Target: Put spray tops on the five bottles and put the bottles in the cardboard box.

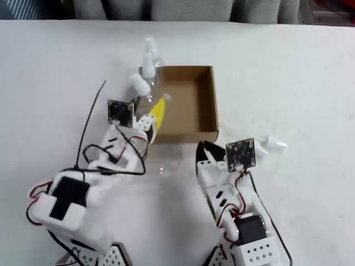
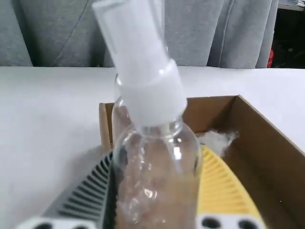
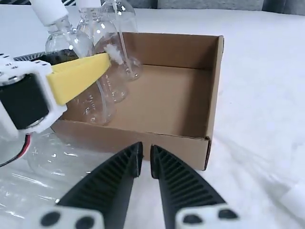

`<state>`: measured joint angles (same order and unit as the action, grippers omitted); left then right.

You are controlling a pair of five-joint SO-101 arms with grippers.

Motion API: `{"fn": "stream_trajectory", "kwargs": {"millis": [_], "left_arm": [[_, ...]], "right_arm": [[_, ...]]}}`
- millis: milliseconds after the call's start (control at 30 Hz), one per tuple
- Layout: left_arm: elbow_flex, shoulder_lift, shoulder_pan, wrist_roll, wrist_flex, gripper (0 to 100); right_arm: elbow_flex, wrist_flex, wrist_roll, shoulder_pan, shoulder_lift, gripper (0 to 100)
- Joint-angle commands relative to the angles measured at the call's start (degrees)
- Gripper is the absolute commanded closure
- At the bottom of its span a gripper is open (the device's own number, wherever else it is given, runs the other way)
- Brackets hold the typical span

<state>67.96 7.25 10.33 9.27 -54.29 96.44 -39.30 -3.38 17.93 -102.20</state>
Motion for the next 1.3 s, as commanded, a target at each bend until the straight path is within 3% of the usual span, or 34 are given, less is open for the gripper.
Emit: {"fn": "stream_trajectory", "kwargs": {"millis": [0,533,767,1067,1267], "left_arm": [[-0.4,1.0,1.0,-0.1,-4.2,98],[2.1,0.9,1.2,-2.5,-4.0,98],[3.2,0.9,1.3,-4.0,-4.2,79],[3.3,0.8,1.2,-4.0,-4.3,75],[3.3,0.8,1.2,-4.0,-4.0,59]], "right_arm": [[0.4,-0.3,0.4,-0.5,0.2,98.3],[0.4,-1.0,0.4,-0.5,0.2,98.3],[0.4,-1.0,0.4,-0.5,0.2,98.3],[0.4,-1.0,0.4,-0.5,0.2,98.3],[0.4,-1.0,0.4,-0.5,0.2,98.3]]}}
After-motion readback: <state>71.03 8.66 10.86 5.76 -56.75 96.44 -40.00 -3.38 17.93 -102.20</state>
